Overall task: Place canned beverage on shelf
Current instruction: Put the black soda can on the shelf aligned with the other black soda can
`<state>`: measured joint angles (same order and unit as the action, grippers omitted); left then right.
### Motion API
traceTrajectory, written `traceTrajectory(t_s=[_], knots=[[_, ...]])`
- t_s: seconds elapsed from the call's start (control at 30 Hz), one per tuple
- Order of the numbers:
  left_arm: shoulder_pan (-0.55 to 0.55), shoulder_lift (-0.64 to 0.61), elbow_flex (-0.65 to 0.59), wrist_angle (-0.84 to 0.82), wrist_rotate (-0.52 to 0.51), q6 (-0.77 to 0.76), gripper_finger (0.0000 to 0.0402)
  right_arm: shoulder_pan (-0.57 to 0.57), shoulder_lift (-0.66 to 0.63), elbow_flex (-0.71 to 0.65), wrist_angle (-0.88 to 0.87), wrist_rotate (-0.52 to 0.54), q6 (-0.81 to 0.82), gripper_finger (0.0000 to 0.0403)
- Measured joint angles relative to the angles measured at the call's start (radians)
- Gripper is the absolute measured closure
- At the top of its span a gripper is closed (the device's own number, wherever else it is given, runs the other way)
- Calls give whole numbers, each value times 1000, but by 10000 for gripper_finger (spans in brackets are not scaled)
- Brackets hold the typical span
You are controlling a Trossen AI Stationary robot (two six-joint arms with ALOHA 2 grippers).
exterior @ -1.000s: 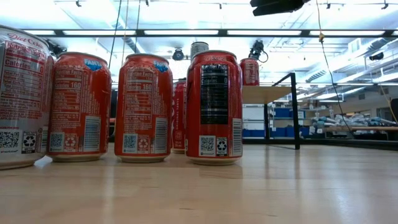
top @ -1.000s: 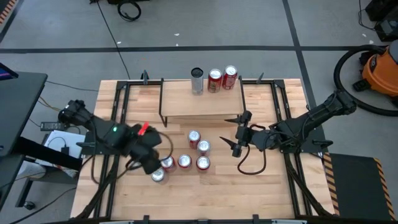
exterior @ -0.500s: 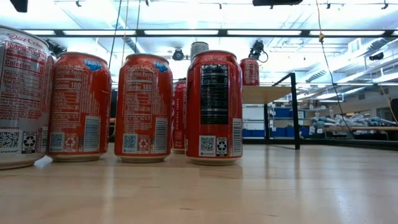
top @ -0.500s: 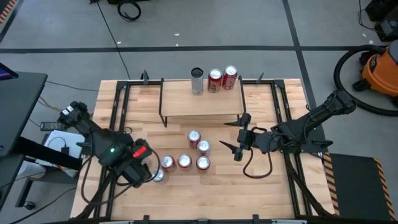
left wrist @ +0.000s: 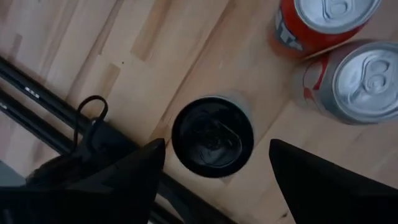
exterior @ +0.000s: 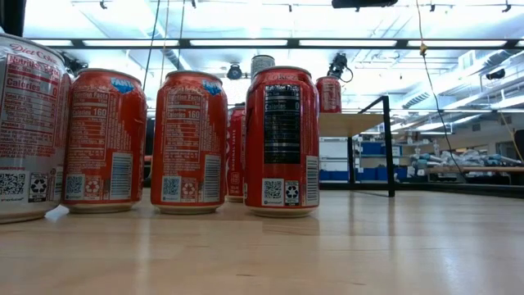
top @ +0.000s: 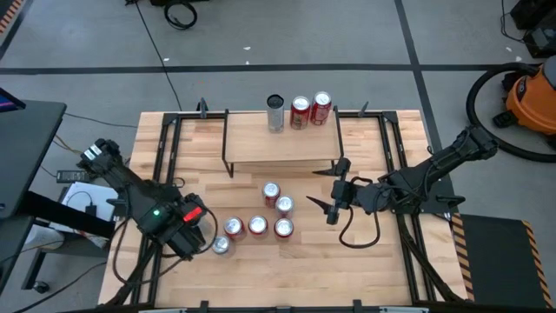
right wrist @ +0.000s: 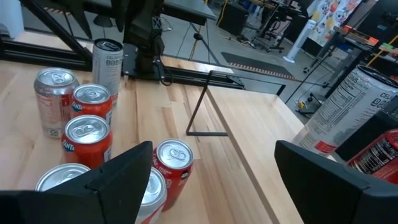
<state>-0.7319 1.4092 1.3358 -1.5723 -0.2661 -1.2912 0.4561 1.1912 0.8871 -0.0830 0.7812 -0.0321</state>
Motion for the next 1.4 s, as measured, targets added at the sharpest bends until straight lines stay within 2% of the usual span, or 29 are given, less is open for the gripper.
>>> traceTrajectory(t_s=[0.2,0.3,0.6,0.8,1.13,1.4], knots=[[-29,-113,-72,3,-30,-128,102,0,0,0,0,-17,2,55],[-43,-164,-125,70,-60,-181,102,0,0,0,0,-17,2,55],[-39,-168,-223,182,-49,-188,101,0,0,0,8,-17,-3,55],[-40,-168,-227,219,-48,-192,101,0,0,0,13,-18,-5,55],[-47,-181,-209,159,-36,-191,102,0,0,0,15,-19,-5,55],[-47,-185,-179,171,-66,-205,102,0,0,0,15,-19,-4,55]])
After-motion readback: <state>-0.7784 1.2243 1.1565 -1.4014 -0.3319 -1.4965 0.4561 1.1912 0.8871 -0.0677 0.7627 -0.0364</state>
